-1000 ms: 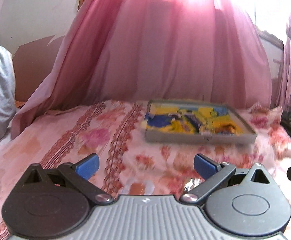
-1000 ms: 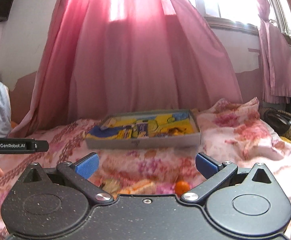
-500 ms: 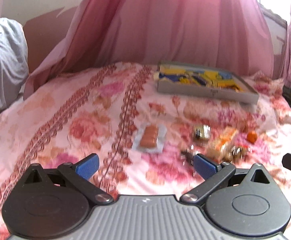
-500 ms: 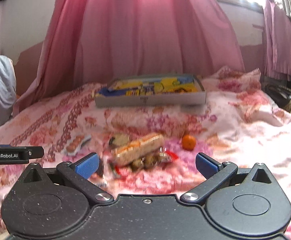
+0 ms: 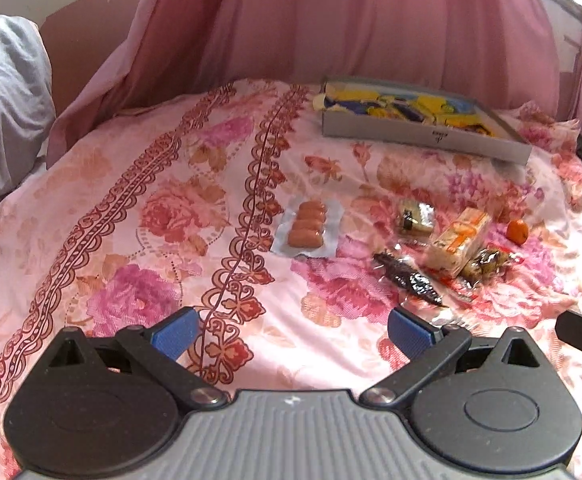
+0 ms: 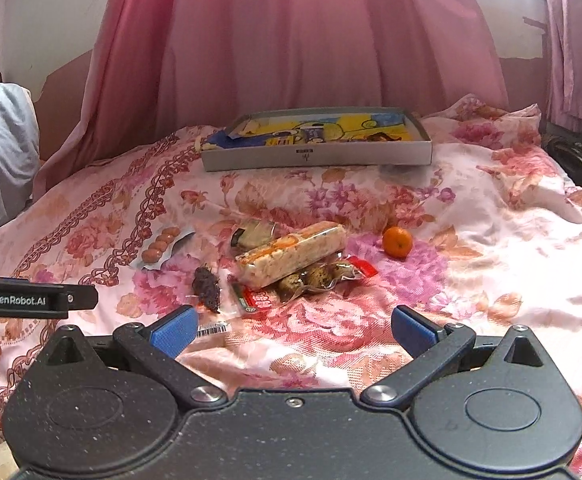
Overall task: Organize snacks
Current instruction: 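Open both tools and lift them away from the tray back over the snacks, then grasp the sausage pack with left tool while right tool grasps dark dried-meat bag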
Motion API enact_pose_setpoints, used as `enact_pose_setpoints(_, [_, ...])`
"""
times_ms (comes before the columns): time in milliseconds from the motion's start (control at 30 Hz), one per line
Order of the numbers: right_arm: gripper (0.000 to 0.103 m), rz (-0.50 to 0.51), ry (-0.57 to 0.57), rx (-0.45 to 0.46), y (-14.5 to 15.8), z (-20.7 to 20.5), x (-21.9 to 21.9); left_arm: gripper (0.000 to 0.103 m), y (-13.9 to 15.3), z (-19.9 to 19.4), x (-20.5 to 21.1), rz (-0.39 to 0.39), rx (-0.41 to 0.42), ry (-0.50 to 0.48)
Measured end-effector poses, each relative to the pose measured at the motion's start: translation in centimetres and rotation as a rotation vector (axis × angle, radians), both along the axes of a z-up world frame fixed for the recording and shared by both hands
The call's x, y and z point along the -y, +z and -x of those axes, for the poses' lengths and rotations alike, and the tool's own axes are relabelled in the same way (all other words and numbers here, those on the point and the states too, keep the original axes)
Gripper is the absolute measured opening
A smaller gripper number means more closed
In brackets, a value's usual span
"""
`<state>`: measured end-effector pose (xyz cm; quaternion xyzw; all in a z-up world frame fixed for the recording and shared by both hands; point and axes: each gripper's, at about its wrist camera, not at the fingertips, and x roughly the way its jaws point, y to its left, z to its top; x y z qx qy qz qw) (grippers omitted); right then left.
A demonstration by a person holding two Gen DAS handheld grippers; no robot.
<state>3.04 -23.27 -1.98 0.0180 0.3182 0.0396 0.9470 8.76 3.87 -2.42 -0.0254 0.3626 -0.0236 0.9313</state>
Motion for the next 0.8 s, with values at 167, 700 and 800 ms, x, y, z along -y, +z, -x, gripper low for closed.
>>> enact_pose_setpoints(167, [0.102, -0.002, 0.022, -0.017, -0.5, -1.0, -0.3, 0.102, -0.2, -1.9, 0.2, -0.048, -0.028, -0.031])
enact_pose_setpoints(700, [0.102, 0.004, 0.366, -0.046, -3.5, -7.0, -3.7, 0.102, -2.0, -10.8, -2.7, 0.043, -0.037, -0.103])
enact_pose_setpoints(800, [0.097, 0.01, 0.403, -0.086, -4.4, -8.1, -4.5, 0.102, -2.3, -12.0, -2.8, 0.067, -0.03, -0.134])
